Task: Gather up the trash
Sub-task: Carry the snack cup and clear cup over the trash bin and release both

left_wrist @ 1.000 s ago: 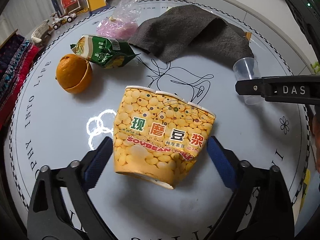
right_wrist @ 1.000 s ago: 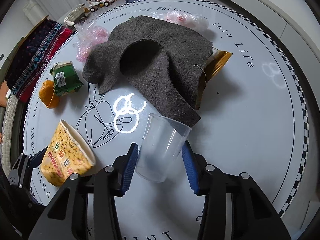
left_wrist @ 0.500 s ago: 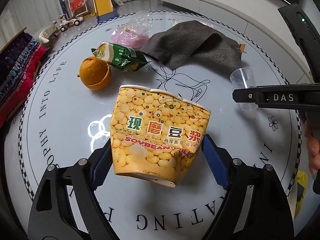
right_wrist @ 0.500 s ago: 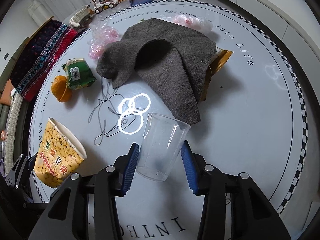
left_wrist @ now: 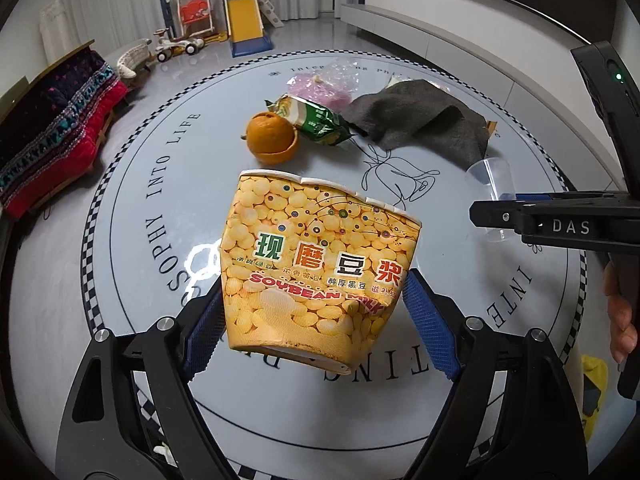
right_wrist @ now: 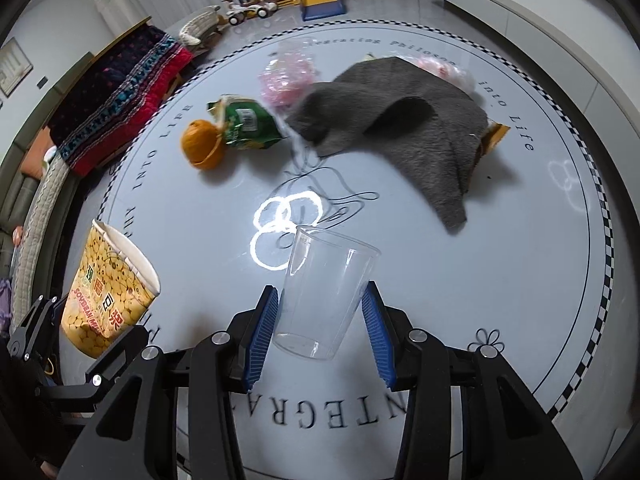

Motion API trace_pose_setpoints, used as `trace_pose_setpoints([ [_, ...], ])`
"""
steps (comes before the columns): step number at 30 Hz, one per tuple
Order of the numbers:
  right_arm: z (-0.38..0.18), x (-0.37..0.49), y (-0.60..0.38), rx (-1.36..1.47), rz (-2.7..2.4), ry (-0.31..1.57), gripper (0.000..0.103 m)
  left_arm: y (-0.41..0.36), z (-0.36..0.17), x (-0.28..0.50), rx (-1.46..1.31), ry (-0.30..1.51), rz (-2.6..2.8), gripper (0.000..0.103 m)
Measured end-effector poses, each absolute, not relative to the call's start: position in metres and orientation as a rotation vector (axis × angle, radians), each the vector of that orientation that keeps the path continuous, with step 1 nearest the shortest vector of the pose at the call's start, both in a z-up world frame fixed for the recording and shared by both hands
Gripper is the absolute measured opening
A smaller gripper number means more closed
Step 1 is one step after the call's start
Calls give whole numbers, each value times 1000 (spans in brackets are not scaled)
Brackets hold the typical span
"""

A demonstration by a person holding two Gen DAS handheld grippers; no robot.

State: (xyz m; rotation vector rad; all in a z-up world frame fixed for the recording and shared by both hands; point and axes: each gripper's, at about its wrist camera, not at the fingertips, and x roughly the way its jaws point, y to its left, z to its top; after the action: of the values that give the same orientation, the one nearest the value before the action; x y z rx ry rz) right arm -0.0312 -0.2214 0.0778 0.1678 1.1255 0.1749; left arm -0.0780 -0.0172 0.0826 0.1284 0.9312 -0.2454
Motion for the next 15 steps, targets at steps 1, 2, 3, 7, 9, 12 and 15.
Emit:
trace_pose_setpoints([
  [1,80,-35,-216,158,184,1122,46,-14,84,-81,124,928,-239,81],
  [2,82,-38,-210,150,192,1119,46,-10,84,-85,118,925,-232,81],
  [3,84,-41,-206,143,201,1116,46,-4,85,-89,110,921,-222,81],
  [7,92,-54,-178,105,253,1101,46,16,89,-107,86,909,-182,81],
  [9,95,-58,-166,87,279,1096,46,28,91,-116,72,903,-163,81],
  [12,99,-68,-143,53,326,1087,46,49,93,-129,52,898,-116,81],
  [15,99,-76,-118,24,373,1081,45,70,93,-141,32,894,-71,81],
])
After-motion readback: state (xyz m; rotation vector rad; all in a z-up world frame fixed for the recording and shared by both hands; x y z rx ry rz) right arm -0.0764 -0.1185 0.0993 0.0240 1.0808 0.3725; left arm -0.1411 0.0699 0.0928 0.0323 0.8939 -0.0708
